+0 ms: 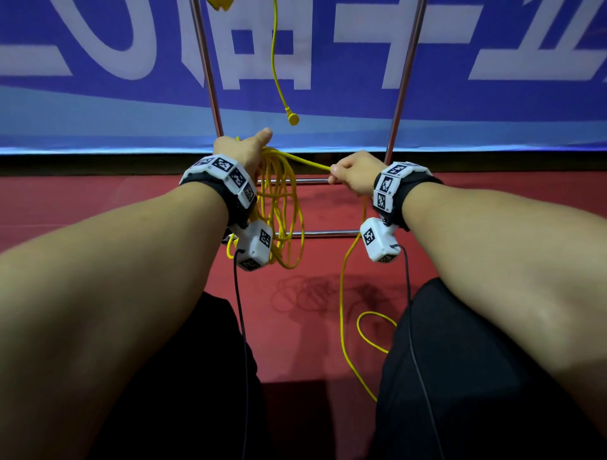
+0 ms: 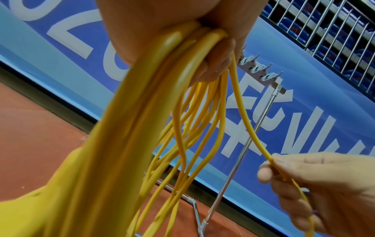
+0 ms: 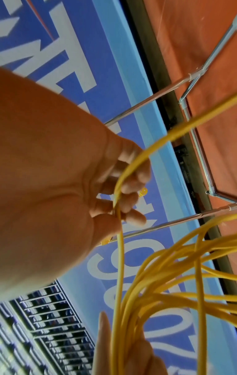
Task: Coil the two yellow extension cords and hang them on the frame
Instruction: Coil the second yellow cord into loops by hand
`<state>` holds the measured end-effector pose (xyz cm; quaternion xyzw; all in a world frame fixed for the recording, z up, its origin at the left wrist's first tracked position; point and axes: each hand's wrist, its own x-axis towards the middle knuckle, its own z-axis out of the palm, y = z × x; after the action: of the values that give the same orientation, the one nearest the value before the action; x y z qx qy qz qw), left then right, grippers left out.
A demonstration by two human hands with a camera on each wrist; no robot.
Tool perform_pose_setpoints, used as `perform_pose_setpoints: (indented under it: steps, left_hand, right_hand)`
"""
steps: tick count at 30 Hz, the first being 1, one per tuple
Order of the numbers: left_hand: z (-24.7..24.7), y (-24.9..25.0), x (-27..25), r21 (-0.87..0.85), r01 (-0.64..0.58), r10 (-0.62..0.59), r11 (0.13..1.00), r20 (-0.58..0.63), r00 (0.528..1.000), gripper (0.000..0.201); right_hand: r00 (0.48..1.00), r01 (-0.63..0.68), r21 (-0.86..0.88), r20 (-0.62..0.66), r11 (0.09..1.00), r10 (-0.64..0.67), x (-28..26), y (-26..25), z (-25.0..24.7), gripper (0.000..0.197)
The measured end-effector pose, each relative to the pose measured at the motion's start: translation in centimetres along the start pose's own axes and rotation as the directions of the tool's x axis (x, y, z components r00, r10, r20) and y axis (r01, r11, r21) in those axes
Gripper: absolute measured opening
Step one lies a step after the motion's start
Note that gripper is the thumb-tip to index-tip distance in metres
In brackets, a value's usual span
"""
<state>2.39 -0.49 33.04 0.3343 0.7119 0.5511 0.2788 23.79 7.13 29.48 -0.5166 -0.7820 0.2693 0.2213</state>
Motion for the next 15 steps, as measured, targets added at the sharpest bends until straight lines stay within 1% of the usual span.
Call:
perform_pose_setpoints:
  steps: [1, 3, 5, 7, 9, 11, 15]
  left_hand:
    - [-0.1, 0.0, -0.1, -0.007, 0.01, -0.01, 1.0, 0.006, 1.0, 0.047]
    - [-0.1, 0.1, -0.3, -0.011, 0.01, -0.01, 1.0, 0.026, 1.0, 0.038]
    - [-0.1, 0.0, -0.3, 0.005, -0.002, 0.002, 1.0, 0.049, 0.999, 0.027]
    - [0.0, -0.1, -0.3, 0.031, -0.031, 0.029, 0.999, 0.054, 0.998, 0.024]
    - [0.1, -0.3, -0.3, 0.046, -0.057, 0.054, 0.997, 0.064, 0.996, 0.031]
    - [0.1, -0.4, -0.3, 0.065, -0.066, 0.061, 0.996, 0.071, 0.996, 0.04]
    - [0.3, -0.4, -0.9, 0.121, -0.071, 0.061, 0.99, 0.083, 0.995, 0.039]
  right_hand:
    - [1.0, 0.008, -0.086, -0.005, 0.996, -0.008, -0.2, -0.5, -0.1, 0.033]
    - [0.999, 0.029, -0.219, 0.024, 0.975, -0.025, -0.6, -1.4, -0.2, 0.028]
    - [0.994, 0.057, -0.297, 0.102, 0.953, -0.028, -0.6, -2.1, 0.2, 0.024]
    - [0.985, 0.105, -0.336, 0.162, 0.936, -0.053, -1.0, -3.0, 0.6, 0.022]
    - [0.974, 0.178, -0.315, 0.188, 0.932, -0.123, -1.6, -4.1, 1.0, 0.027]
    - [0.957, 0.261, -0.251, 0.191, 0.932, -0.217, -2.5, -5.6, 1.2, 0.03]
    - [0.906, 0.403, -0.071, 0.173, 0.913, -0.386, -3.2, -7.8, 2.0, 0.024]
